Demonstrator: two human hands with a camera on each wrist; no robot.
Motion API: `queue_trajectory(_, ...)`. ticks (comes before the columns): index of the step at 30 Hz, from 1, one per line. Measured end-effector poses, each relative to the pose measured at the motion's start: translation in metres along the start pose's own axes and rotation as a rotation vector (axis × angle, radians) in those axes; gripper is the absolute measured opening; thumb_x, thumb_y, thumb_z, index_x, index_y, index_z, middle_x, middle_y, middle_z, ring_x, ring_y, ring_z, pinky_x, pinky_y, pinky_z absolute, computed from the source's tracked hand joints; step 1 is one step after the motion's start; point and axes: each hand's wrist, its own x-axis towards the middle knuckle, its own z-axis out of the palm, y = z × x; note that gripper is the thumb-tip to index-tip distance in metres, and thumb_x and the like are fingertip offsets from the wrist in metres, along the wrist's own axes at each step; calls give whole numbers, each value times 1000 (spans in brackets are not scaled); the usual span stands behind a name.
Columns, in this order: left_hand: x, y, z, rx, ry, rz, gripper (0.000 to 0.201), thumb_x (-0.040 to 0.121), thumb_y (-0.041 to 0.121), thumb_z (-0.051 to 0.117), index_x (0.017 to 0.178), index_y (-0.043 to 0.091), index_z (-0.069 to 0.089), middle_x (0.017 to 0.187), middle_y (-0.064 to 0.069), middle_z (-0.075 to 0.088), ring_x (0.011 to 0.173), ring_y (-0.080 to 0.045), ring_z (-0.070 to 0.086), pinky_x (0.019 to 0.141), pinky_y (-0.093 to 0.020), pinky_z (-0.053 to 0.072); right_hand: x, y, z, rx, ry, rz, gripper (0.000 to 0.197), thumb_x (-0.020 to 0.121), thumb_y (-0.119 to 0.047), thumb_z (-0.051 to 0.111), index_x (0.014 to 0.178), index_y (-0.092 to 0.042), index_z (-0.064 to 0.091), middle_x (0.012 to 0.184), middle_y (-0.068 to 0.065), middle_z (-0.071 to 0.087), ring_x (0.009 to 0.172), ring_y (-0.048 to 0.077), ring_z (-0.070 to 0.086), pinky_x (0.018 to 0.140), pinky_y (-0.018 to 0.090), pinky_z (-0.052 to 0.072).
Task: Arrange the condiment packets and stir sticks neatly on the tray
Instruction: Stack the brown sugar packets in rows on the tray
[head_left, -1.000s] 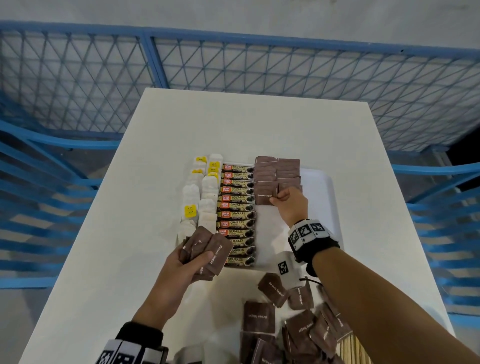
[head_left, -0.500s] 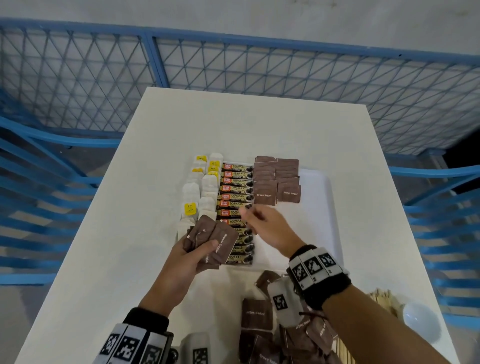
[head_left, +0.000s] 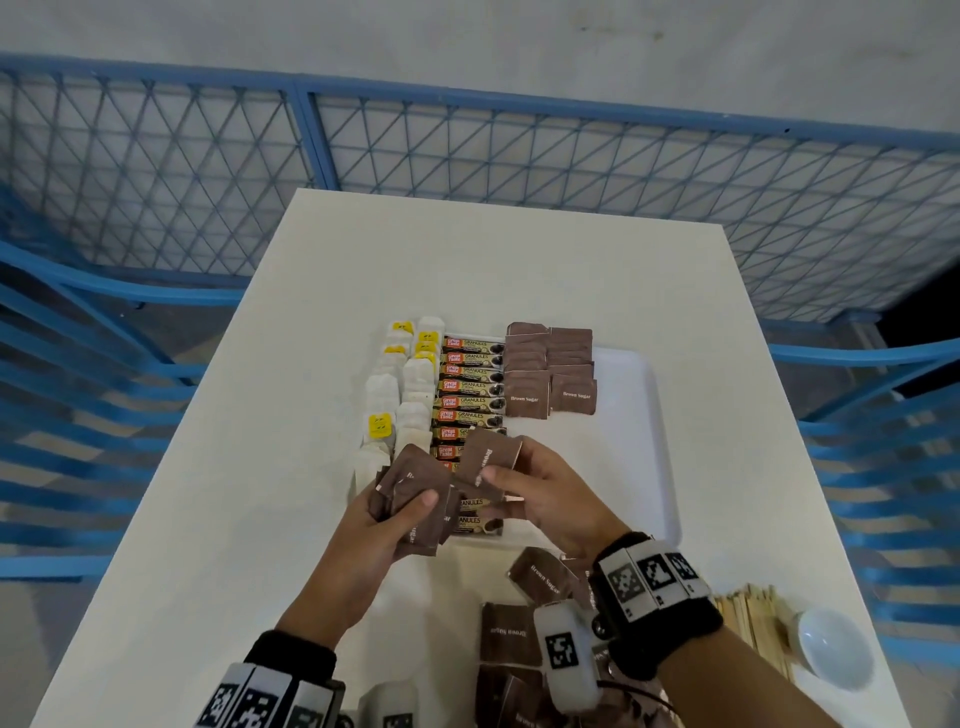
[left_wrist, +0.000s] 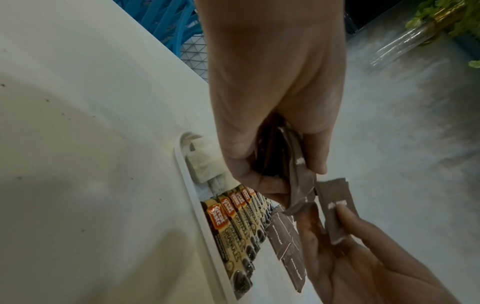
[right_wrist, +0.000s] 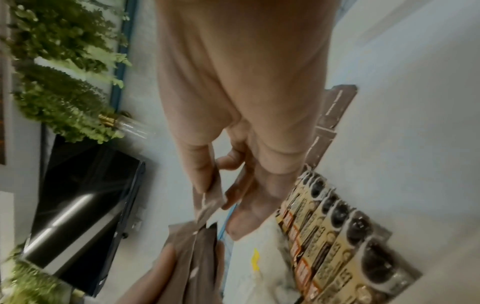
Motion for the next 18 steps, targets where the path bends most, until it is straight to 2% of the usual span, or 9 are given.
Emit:
queue_trajectory(4,2,0,2,-9,9,-1,26,87,3,59,108,16,62,92,-3,74,79,-15,71,57,-26,55,-1,0,-16,35,48,-39,22,89,2,53,110,-5,53,95,10,67,81,23,68,64,25,56)
queue_trajectory(7,3,1,2,-4,13,1,26,87,5,59,110,16,62,95,-5,74,82,-17,70,61,-29,56,5,1,-36,-36,148,-81,20,87,5,54,107,1,58,93,12,64,82,21,62,68,18,53)
queue_trajectory(9,3,2,1,-1,13,3,27,87,5,59,112,15,61,97,-6,73,84,-19,69,62,-30,55,12,1,-54,-127,232,-87,20,87,5,55,104,-1,62,93,10,65,84,17,61,73,18,52)
queue_trajectory(11,2,1,0,9,15,-1,27,87,6,59,113,13,61,98,-8,73,85,-21,69,62,-30,55,21,-1,-75,-211,347,-96,19,85,5,58,98,-6,65,91,8,66,84,18,60,74,24,50)
queue_trajectory(14,1,-1,-3,14,16,-11,27,87,5,58,113,11,61,99,-12,72,82,-21,69,58,-28,55,37,-10,-105,-446,569,-99,14,80,-2,68,87,-11,63,85,7,67,76,19,59,73,27,50)
queue_trajectory(17,1,-4,-5,11,22,-21,31,86,6,61,116,10,60,103,-13,71,85,-23,69,58,-28,54,51,-20,-124,-647,611,-97,16,78,-6,71,93,-9,65,74,1,63,65,13,54,61,13,42)
queue_trajectory(18,2,-4,-6,9,25,-23,33,84,7,64,117,9,60,103,-13,71,85,-23,69,57,-28,54,55,-23,-128,-699,599,-98,17,78,-5,70,94,-7,66,72,1,61,66,14,52,59,12,39)
